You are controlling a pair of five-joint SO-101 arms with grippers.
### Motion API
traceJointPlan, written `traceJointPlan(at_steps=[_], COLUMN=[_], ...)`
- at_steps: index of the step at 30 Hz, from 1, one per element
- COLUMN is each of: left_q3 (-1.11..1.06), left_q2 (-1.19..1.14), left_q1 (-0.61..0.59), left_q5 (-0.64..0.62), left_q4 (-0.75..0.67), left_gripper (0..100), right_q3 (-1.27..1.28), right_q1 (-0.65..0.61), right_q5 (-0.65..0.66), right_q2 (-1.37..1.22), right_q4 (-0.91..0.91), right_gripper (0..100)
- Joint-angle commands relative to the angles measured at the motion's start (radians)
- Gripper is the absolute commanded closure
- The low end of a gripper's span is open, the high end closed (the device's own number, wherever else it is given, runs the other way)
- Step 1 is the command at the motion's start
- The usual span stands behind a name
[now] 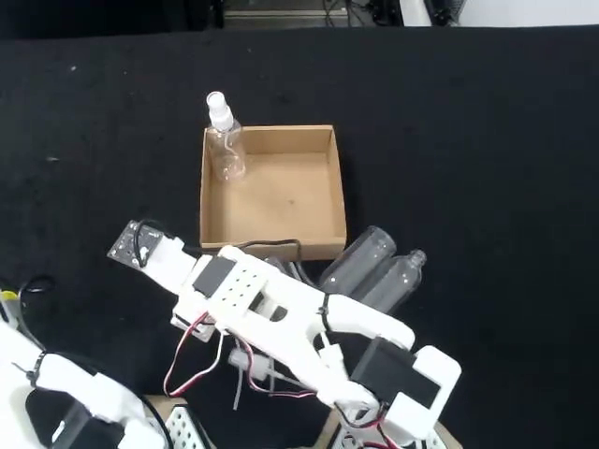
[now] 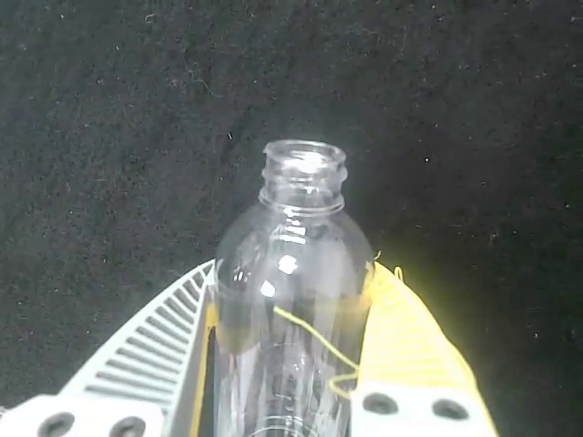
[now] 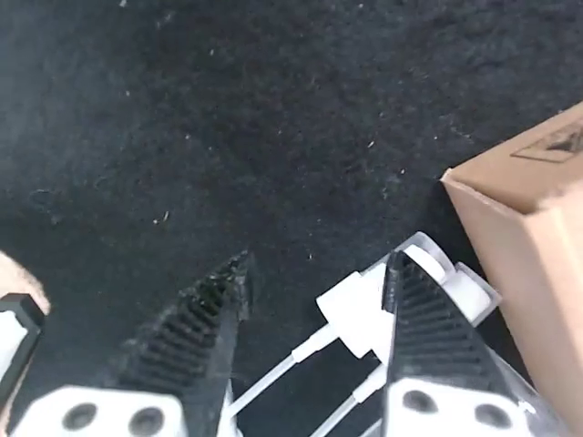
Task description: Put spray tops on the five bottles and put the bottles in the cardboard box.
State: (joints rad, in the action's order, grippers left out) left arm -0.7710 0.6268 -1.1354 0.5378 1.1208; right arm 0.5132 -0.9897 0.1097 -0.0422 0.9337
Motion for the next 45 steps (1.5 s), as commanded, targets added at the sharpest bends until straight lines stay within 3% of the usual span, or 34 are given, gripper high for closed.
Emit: traceJointPlan(at_steps=[1, 8, 14, 23, 34, 40, 45], left_q3=[0.018, 0.018, 0.018, 0.018, 0.019, 0.018, 0.016], left_q2=[0.041, 0.044, 0.044, 0.044, 0.044, 0.044, 0.044], left_q1=[0.008, 0.008, 0.008, 0.008, 0.008, 0.008, 0.008], left_q5=[0.009, 0.009, 0.009, 0.011, 0.011, 0.011, 0.051], left_q4=[-0.009, -0.009, -0.012, -0.015, -0.009, -0.009, -0.008], left_gripper=[97, 97, 97, 97, 97, 97, 97], right_q3=[-0.047, -0.074, -0.088, 0.183, 0.369, 0.328, 0.217], right_q1=[0.006, 0.075, 0.005, -0.147, -0.143, -0.144, -0.149], right_q5=[0.008, 0.0, -0.002, 0.071, 0.176, 0.123, 0.057], right_q2=[0.041, -0.005, 0.136, 0.364, 0.387, 0.4, 0.409], right_q4=[-0.006, 0.005, 0.133, 0.222, 0.187, 0.198, 0.321], right_gripper=[79.9, 80.8, 80.9, 81.1, 81.1, 81.1, 81.1])
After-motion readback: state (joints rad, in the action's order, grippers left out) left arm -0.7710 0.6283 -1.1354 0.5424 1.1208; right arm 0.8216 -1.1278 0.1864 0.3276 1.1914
